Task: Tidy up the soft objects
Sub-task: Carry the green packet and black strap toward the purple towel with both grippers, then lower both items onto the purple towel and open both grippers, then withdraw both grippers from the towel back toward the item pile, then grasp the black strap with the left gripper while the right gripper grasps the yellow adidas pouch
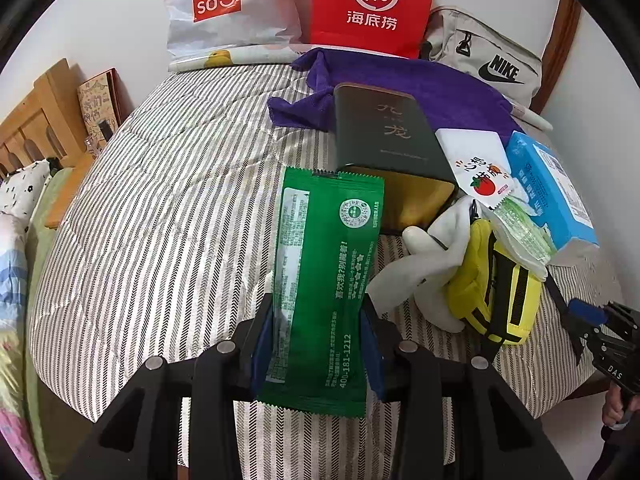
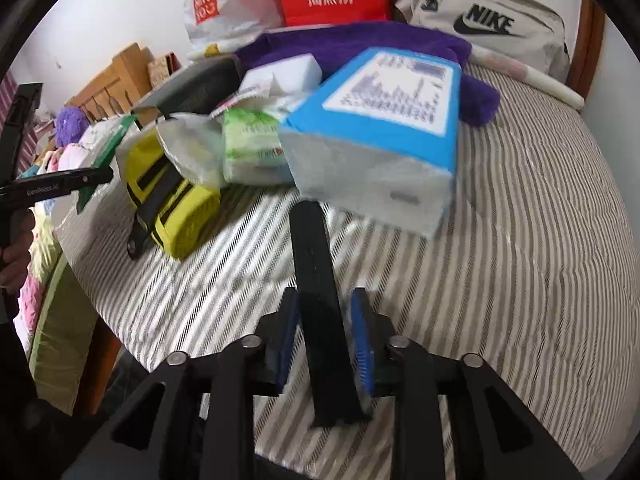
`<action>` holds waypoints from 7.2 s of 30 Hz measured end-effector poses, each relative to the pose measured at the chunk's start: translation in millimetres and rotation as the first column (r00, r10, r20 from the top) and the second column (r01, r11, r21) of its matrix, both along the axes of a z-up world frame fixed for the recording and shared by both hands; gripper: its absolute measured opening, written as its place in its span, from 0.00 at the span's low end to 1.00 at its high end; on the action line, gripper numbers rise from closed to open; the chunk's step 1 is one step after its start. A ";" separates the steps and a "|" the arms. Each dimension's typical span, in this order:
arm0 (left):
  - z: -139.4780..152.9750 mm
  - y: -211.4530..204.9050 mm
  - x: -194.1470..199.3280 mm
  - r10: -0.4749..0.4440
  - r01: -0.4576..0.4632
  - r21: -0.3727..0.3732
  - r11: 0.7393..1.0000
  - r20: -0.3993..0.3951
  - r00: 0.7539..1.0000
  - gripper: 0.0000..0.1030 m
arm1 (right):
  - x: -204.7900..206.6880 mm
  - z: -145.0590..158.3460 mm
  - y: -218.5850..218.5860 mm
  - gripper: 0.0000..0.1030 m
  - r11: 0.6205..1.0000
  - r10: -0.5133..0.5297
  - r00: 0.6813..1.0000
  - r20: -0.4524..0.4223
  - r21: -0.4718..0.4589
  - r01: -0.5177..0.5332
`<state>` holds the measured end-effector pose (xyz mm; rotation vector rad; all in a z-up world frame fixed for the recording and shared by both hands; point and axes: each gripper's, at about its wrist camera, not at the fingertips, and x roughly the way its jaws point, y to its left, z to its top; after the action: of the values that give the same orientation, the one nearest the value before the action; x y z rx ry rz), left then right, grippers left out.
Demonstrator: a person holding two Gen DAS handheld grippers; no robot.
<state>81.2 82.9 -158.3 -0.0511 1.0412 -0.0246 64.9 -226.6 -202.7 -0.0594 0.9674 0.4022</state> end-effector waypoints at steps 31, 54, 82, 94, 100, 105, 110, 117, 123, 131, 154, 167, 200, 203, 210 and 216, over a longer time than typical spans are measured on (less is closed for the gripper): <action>26.9 17.7 -12.9 0.009 -0.003 -0.103 0.995 0.054 0.998 0.35 | -25.7 40.1 11.4 0.20 1.000 -0.002 0.995 0.096 -0.009 0.003; 78.6 3.1 34.8 0.006 0.000 -0.077 0.997 0.086 0.996 0.35 | 52.7 112.9 -8.1 0.20 0.996 -0.081 0.977 0.196 0.039 0.075; 62.7 -12.6 212.5 -0.025 0.026 -0.100 0.995 0.008 1.000 0.35 | 227.4 112.8 -6.4 0.20 0.994 -0.111 0.975 0.191 0.016 0.110; 24.4 -39.7 281.7 -0.104 0.096 -0.095 0.991 -0.080 0.991 0.35 | 286.1 73.4 10.1 0.20 0.996 -0.065 0.993 0.098 -0.053 0.070; 1.5 -38.4 304.8 -0.096 0.080 -0.115 0.990 -0.142 0.985 0.35 | 305.1 62.9 12.8 0.20 0.995 -0.060 0.996 0.062 -0.082 0.065; -12.6 -37.2 316.3 -0.100 0.077 -0.132 0.988 -0.177 0.979 0.37 | 316.0 57.7 12.4 0.20 0.994 -0.060 0.997 0.042 -0.090 0.064; -14.2 -47.1 320.9 -0.111 0.093 -0.113 0.989 -0.171 0.979 0.38 | 324.3 49.1 13.8 0.20 0.993 -0.059 0.998 0.007 -0.101 0.059; -13.4 -51.5 329.8 -0.142 0.113 -0.173 0.978 -0.166 0.976 0.62 | 330.7 44.7 16.7 0.37 0.993 -0.056 0.998 -0.013 -0.107 0.054; 2.7 -53.9 318.3 -0.127 0.110 -0.135 0.985 -0.120 0.985 0.69 | 321.2 60.5 10.8 0.62 0.995 -0.067 0.997 0.027 -0.069 0.069; 41.8 -42.5 277.0 -0.127 0.126 -0.120 0.985 -0.005 0.992 0.68 | 288.1 90.5 -0.4 0.69 0.991 -0.124 0.992 0.030 -0.054 0.126; 84.0 -49.3 57.4 -0.160 0.162 -0.030 0.986 0.048 0.986 0.68 | 46.5 131.6 -32.3 0.79 0.984 -0.167 0.968 0.187 0.099 0.150; 37.2 -50.0 4.6 -0.187 0.189 -0.015 0.982 0.067 0.980 0.63 | -7.8 77.4 -10.4 0.61 0.984 -0.100 0.990 0.102 0.157 0.083; -16.8 -116.6 -33.0 -0.321 0.323 0.056 0.945 -0.040 0.946 0.30 | -28.4 47.6 -27.5 0.61 0.975 -0.126 0.991 0.048 0.190 0.115; -24.7 -119.1 -28.6 -0.309 0.313 0.062 0.948 -0.062 0.949 0.35 | -27.4 45.2 -25.8 0.61 0.975 -0.121 0.992 0.037 0.190 0.112; -18.7 -119.9 -29.2 -0.322 0.323 0.052 0.945 -0.026 0.947 0.25 | -29.9 43.9 -17.1 0.61 0.977 -0.094 0.995 0.032 0.192 0.087; 1.5 -95.4 -41.3 -0.307 0.307 -0.040 0.951 0.010 0.952 0.25 | -22.6 38.7 9.0 0.61 0.980 -0.029 0.999 0.021 0.197 0.025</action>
<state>39.8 -12.5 -156.8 0.0745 1.0370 -0.3291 42.3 -217.6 -163.9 0.1281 0.8996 0.4694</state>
